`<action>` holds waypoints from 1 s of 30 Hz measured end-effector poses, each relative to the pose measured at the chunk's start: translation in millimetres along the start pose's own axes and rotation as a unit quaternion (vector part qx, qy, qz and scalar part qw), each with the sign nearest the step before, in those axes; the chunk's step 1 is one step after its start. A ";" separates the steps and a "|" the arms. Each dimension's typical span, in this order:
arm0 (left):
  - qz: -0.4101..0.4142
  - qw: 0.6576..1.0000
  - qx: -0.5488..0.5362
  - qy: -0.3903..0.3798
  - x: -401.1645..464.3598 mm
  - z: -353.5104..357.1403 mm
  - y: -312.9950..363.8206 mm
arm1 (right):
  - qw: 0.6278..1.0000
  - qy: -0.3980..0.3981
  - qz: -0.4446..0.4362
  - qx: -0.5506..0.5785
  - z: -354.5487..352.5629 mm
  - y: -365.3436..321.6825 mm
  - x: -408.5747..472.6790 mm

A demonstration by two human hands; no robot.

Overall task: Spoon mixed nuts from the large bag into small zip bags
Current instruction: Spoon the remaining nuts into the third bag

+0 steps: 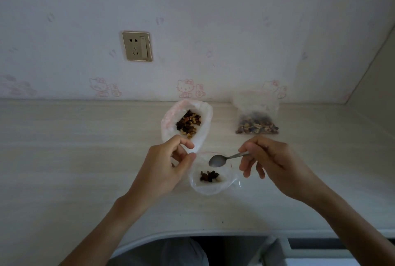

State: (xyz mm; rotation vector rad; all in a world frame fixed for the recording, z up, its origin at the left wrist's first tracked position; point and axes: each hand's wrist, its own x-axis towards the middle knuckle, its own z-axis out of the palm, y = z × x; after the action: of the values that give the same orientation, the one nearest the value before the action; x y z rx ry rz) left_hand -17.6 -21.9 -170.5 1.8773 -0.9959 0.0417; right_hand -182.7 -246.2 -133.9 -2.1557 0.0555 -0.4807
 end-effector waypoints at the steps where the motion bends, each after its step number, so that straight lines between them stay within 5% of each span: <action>1: 0.000 1.000 -0.002 0.002 -0.3 -0.2 0.5 | 0.999 -0.007 -0.031 -0.043 -0.7 -2.9 -3.3; 5: -0.002 1.000 0.017 0.004 -0.3 -0.4 -0.2 | 0.997 -0.004 -0.073 -0.039 -0.5 -9.1 -5.5; 12: 0.002 0.999 0.042 0.026 9.3 -6.6 -2.0 | 0.969 0.085 0.055 0.226 7.3 -1.9 25.4; 17: -0.013 0.995 0.042 0.088 36.9 -19.9 -8.8 | 0.939 0.111 0.117 0.305 19.2 4.8 61.7; 22: -0.024 0.969 0.141 0.202 76.0 -22.8 -31.7 | 0.954 0.121 0.127 0.243 29.7 10.7 97.1; 26: -0.186 0.971 0.133 0.073 103.3 -14.5 -46.0 | 0.977 0.114 0.123 0.133 41.4 17.0 114.3; 30: -0.239 0.962 0.125 0.032 110.6 -1.5 -57.0 | 0.986 0.120 0.112 0.028 50.2 23.7 122.4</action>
State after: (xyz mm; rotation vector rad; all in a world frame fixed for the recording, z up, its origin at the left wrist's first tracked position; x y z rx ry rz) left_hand 93.4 -77.9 -164.7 2.2913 -0.4880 -0.0616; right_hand -48.4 -247.5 -139.8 -1.9968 0.4080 -0.5992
